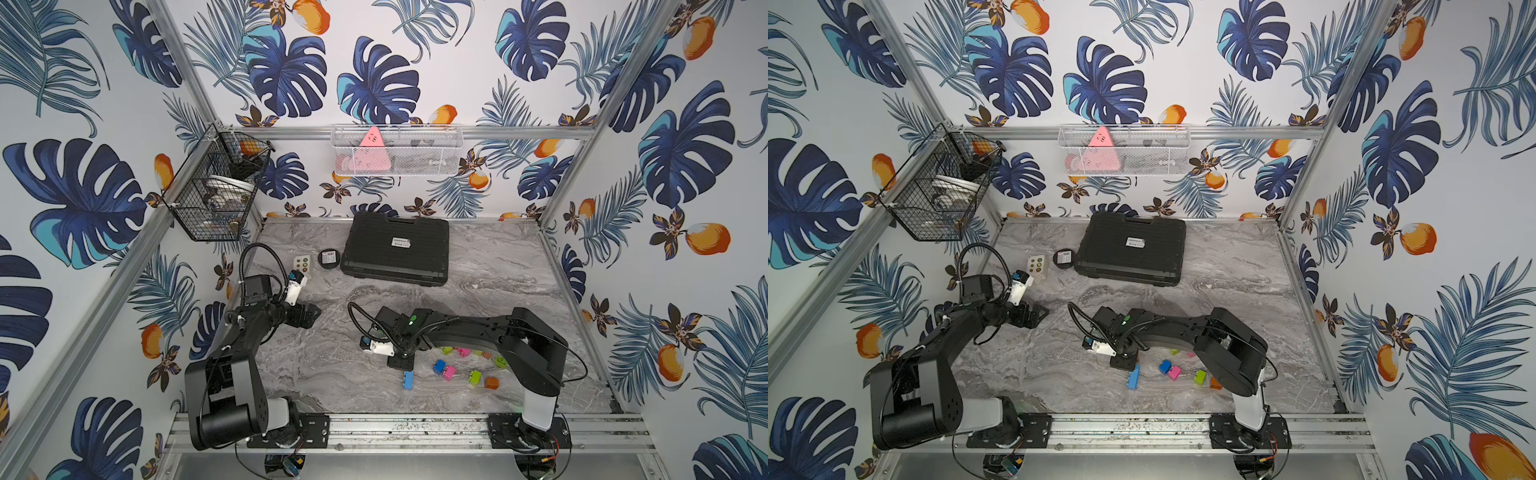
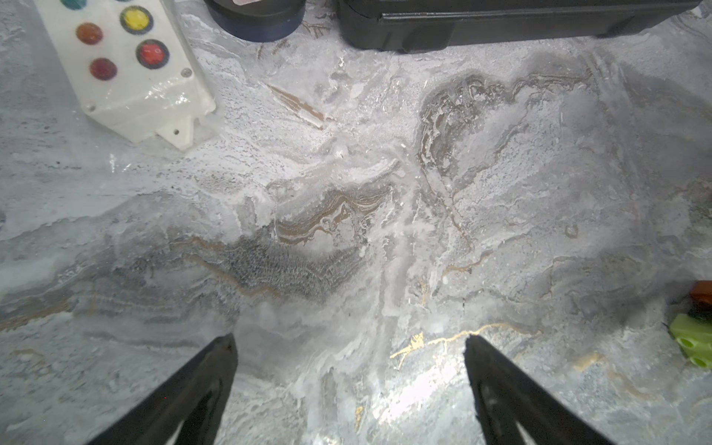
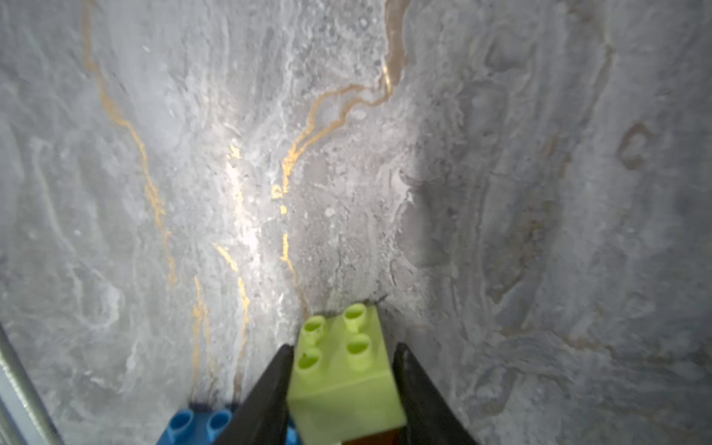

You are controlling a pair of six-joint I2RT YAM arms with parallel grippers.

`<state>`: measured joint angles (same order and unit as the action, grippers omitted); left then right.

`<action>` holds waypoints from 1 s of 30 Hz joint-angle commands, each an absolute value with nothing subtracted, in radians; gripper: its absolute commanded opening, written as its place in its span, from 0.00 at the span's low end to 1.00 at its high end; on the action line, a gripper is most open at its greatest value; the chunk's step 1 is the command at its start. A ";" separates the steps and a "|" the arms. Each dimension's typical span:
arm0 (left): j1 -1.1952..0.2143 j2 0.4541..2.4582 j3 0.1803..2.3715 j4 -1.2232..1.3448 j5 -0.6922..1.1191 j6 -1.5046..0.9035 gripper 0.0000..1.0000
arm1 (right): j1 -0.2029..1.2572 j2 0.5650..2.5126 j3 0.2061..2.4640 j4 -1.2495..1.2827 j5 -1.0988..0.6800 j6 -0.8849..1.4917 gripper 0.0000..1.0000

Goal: Assemble the letter h with lego
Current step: Pick up the lego brick from the center of the board, then place the lego brick at the center of the board.

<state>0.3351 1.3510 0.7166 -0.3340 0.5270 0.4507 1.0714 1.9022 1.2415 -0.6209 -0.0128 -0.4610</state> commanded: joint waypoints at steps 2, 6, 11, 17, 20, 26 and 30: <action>0.337 1.369 0.735 -0.360 0.563 0.467 0.95 | 1.068 1.905 1.239 -0.591 -0.037 -0.487 0.34; 0.337 1.386 0.783 -0.414 0.602 0.476 0.92 | 1.064 1.848 1.204 -0.508 -0.049 -0.451 0.30; 0.337 1.386 0.964 -0.624 0.742 0.491 0.92 | 1.052 1.692 1.074 -0.248 -0.022 -0.343 0.30; 0.321 1.506 1.237 -1.100 1.104 0.572 0.85 | 1.049 1.496 0.866 0.203 0.106 -0.204 0.32; 0.267 1.564 1.287 -1.301 1.137 0.591 0.83 | 1.049 1.451 0.774 0.421 0.146 -0.168 0.34; 0.120 1.511 1.202 -1.109 1.137 0.591 0.83 | 1.053 1.490 0.796 0.489 0.135 -0.136 0.34; 0.063 1.390 1.127 -0.921 1.033 0.271 0.90 | 1.065 1.526 0.841 0.466 0.139 -0.139 0.34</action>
